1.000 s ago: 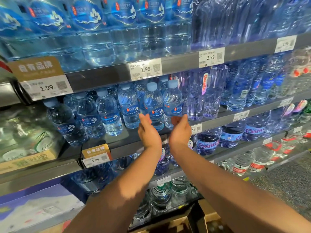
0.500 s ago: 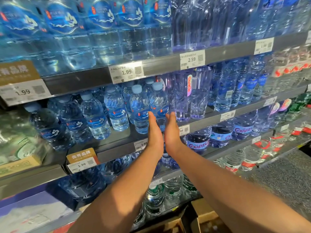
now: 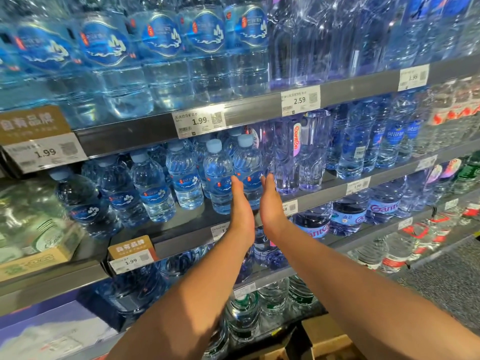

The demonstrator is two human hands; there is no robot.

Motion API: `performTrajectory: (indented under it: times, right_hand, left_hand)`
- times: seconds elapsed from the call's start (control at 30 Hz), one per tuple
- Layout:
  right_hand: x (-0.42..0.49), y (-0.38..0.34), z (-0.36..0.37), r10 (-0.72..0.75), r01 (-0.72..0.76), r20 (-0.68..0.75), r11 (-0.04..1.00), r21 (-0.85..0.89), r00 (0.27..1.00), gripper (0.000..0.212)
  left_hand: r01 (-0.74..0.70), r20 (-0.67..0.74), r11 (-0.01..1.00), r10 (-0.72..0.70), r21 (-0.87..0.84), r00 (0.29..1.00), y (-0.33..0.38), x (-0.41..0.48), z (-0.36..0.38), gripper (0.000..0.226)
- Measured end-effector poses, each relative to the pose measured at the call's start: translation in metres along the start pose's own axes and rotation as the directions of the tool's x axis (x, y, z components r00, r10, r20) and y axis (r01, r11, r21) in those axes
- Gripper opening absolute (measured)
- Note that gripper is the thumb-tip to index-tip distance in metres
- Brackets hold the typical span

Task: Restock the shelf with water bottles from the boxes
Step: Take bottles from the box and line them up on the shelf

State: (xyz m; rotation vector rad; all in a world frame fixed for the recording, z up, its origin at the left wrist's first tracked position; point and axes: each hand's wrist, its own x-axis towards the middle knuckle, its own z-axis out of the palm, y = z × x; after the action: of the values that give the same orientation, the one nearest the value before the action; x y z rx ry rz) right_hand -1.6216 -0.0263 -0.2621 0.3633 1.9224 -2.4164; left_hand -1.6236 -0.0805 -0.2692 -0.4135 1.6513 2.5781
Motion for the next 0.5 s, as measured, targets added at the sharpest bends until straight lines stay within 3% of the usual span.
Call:
performTrajectory:
  times: [0.27,0.37,0.5]
  right_hand:
    - [-0.0029,0.0011,0.0048,-0.010,0.011,-0.047,0.999,0.031,0.999,0.054]
    - [-0.0036,-0.0005,0.0059,0.005,-0.004,-0.031,0.999,0.046,1.000,0.052]
    - [-0.0012,-0.0043,0.0041,0.031,-0.031,0.014,0.999,0.038,0.999,0.052]
  left_hand:
    - [-0.023,-0.035,1.000,0.023,0.006,0.999,-0.0046,-0.0018,0.0016,0.068]
    - [-0.018,-0.045,1.000,0.018,0.012,0.999,-0.0024,0.0000,0.0013,0.054]
    - [-0.021,-0.047,0.999,0.023,0.047,0.999,-0.0050,0.0016,-0.0029,0.066]
